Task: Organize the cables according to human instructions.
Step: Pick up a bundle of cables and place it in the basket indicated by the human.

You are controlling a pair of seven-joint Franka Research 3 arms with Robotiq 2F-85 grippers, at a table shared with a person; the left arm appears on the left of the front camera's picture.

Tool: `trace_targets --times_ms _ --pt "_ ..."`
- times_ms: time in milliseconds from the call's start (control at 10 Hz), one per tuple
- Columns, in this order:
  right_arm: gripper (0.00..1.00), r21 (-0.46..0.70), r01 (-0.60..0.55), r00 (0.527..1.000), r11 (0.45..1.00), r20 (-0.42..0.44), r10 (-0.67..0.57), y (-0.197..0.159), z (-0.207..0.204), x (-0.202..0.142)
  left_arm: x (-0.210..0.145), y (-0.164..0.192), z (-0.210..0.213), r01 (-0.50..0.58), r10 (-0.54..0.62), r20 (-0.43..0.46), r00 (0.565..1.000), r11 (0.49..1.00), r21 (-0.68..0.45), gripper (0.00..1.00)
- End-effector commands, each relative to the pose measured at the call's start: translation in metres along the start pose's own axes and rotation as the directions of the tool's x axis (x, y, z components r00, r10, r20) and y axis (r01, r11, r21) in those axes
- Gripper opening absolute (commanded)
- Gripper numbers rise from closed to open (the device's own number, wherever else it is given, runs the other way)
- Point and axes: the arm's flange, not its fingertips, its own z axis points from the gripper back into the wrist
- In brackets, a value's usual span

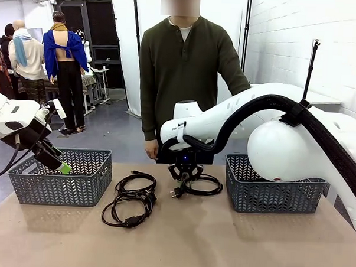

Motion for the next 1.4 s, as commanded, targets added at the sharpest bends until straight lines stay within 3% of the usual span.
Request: trace_targets --times_ms 0,300,600,900,1100,1300 --pt "0.00 0.016 0.008 1.000 1.000 -0.024 -0.007 0.002 0.001 0.007 -0.002 0.002 0.000 0.001 -0.001 0.000 1.000 1.000 -0.006 1.00" --pt "0.00 0.043 -0.009 0.999 0.999 -0.045 0.011 0.002 0.001 0.007 -0.002 0.002 0.000 0.001 -0.001 0.000 1.000 1.000 -0.006 1.00" --pt "0.00 0.026 -0.042 0.999 0.999 -0.012 0.042 0.005 0.010 0.004 -0.002 0.002 0.000 0.001 -0.001 0.000 1.000 1.000 -0.006 1.00" --pt "0.00 -0.020 -0.216 0.976 0.976 0.028 0.216 0.016 0.054 -0.006 -0.002 0.002 0.000 0.001 -0.001 0.000 1.000 1.000 -0.006 1.00" --pt "0.00 -0.030 -0.422 0.907 0.906 -0.015 0.421 0.020 0.089 -0.020 -0.002 0.002 0.000 0.001 -0.001 0.000 1.000 1.000 -0.006 1.00" --pt "0.00 0.011 -0.641 0.764 0.768 -0.085 0.639 0.021 0.125 -0.033 -0.002 0.002 0.000 0.001 -0.001 0.000 1.000 1.000 -0.006 1.00"
